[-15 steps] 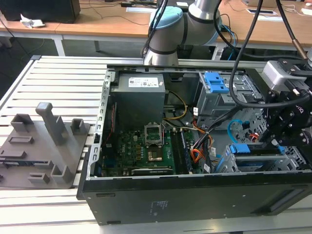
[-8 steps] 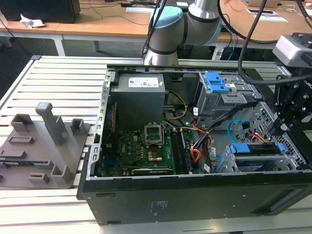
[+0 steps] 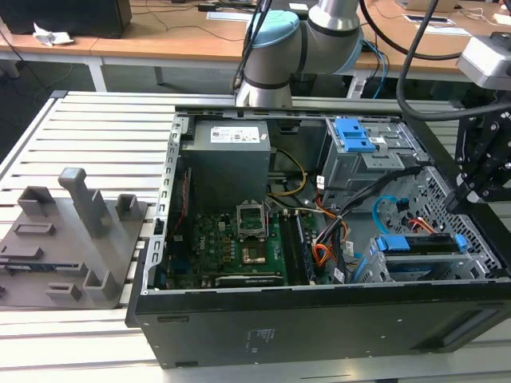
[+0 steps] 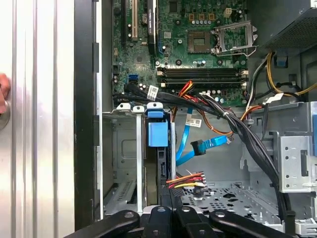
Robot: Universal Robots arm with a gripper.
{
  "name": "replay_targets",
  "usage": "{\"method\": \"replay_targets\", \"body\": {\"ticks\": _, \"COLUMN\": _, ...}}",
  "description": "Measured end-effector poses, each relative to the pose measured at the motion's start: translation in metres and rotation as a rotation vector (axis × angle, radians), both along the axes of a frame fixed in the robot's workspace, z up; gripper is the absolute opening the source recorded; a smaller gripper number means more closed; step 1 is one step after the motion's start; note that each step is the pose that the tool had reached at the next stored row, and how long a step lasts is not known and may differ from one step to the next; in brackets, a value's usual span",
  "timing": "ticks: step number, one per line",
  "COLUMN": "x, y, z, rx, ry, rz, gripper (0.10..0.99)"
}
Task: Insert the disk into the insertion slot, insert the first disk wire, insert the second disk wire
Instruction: 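Insert the first disk wire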
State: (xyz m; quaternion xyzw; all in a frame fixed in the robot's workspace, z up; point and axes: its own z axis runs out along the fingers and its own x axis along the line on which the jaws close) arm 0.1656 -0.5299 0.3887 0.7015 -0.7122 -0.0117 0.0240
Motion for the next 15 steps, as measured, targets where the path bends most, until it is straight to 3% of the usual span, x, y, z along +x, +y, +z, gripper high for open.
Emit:
{"method": "replay_targets", "body": {"ticks": 2, "x": -0.0107, "y": 0.0000, "z": -0.0002, "rx": 0.000, "ry": 0.0000, "rz": 0.000, "gripper": 0.106}}
{"method": "replay_targets", "body": {"ticks": 5, "x": -0.0183, "y": 0.0000, "z": -0.0001, "rx": 0.000, "ry": 0.0000, "rz": 0.000, "gripper": 0.106}}
{"method": "replay_targets", "body": {"ticks": 15, "x": -0.0206, "y": 0.0000, "z": -0.0002, "rx": 0.000, "ry": 0.0000, "rz": 0.000, "gripper": 0.106}}
